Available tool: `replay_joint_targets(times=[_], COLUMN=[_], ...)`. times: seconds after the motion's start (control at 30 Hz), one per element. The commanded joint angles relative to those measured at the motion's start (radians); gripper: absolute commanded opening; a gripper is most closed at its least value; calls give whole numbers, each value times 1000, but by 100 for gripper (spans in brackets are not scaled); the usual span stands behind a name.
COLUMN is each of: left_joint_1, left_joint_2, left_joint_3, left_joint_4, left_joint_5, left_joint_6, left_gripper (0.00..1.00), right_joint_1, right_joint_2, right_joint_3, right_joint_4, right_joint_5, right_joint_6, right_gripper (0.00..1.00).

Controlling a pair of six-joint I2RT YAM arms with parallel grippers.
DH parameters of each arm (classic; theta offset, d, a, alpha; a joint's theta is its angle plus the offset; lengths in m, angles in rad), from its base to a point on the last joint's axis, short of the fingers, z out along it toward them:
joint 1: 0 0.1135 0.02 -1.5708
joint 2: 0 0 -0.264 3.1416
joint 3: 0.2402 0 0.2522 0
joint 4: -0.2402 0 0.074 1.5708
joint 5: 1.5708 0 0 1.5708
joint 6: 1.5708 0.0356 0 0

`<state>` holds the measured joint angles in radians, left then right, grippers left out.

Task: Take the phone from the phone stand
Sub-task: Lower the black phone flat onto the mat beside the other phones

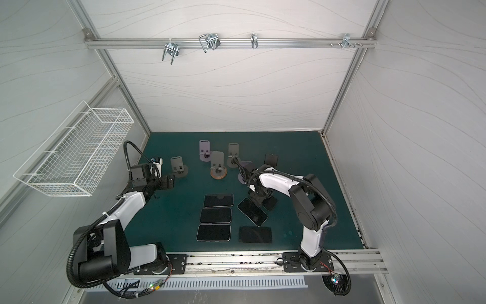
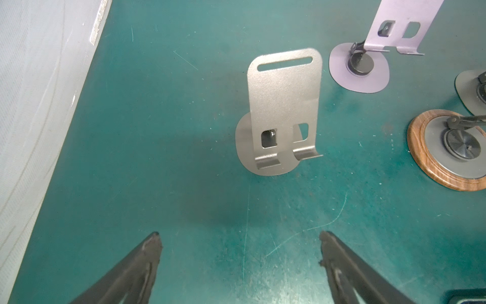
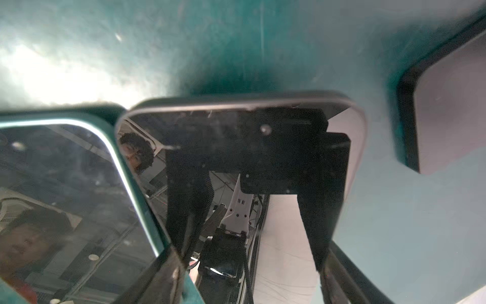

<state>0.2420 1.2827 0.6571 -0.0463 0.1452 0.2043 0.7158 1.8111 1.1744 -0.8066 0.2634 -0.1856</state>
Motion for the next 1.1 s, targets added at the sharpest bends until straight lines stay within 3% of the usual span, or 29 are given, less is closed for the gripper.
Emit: replay_joint_targets(times=[0.0,1.07], left_joint_1=[3,3], left_joint_2=[-3,-5], left_joint_3=[22,22], left_joint_4=[20,22], left_joint_5=[1,5], left_joint_6=[1,3], left_gripper=[95,95], right_joint_1=[-4,-23], right_joint_2=[21,89], right_joint_3=[6,10], right_joint_4=[-30,-55], right_joint_5=[-41,-24], right_joint_6=[-31,-20], right_gripper=[53,64])
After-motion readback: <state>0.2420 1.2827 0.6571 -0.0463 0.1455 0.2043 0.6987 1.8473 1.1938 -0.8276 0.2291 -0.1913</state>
